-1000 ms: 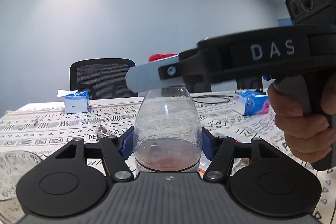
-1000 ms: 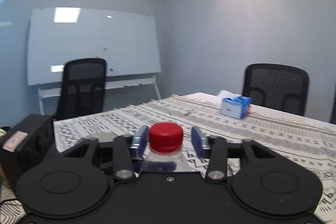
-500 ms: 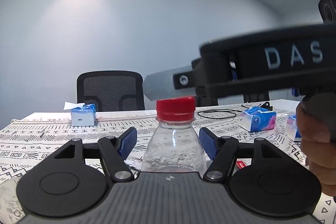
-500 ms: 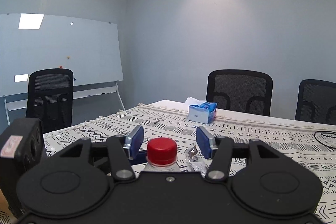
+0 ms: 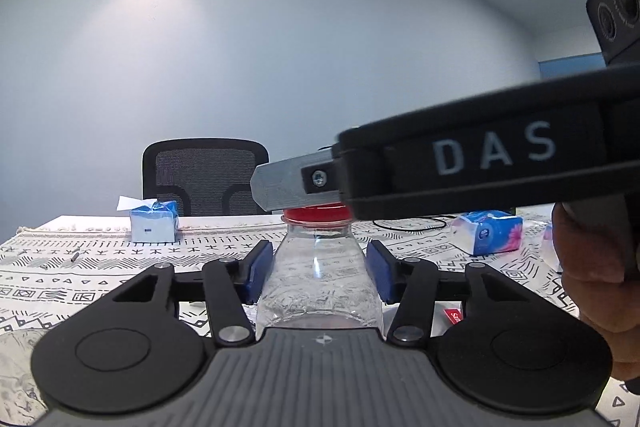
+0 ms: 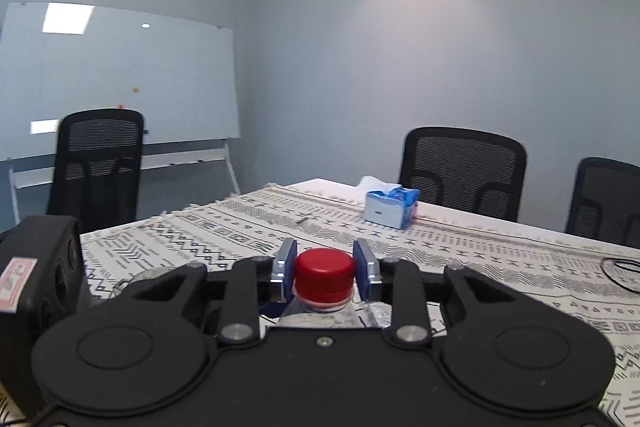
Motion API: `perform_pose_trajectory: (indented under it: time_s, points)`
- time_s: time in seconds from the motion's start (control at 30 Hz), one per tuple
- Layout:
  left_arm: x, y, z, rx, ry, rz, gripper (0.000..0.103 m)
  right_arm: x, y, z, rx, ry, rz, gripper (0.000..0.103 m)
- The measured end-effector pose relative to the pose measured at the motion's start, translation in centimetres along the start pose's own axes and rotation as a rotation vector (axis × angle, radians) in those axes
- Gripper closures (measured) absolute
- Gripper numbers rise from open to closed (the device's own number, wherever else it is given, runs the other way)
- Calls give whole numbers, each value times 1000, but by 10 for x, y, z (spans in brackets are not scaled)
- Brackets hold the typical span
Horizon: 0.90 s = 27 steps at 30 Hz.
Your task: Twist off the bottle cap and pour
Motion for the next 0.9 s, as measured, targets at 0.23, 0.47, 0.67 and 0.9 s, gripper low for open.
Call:
perform_pose_trajectory:
  time_s: [0.23, 0.47, 0.67, 0.9]
  points:
    - [-1, -1, 1, 20, 27, -12, 55, -1, -1, 15, 23, -176, 16, 71]
    - [1, 1, 3, 12, 44, 0, 56, 0, -4, 30, 41, -400, 31, 71]
    - [7, 2, 7, -3, 7, 21, 50, -2, -11, 21, -3, -286, -39, 63]
    - [2, 17, 12, -16, -22, -39, 45, -4, -5, -5, 89, 2, -74, 58]
Point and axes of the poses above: each gripper's, at about its wrist camera, not at the fingertips, and x roughly against the way its jaws point, z to its right, y to its underside, the point moved 8 cm from there along -x, roughly the way its jaws point, and after that the axes turned 9 degrees about z, right-handed, at the moved point
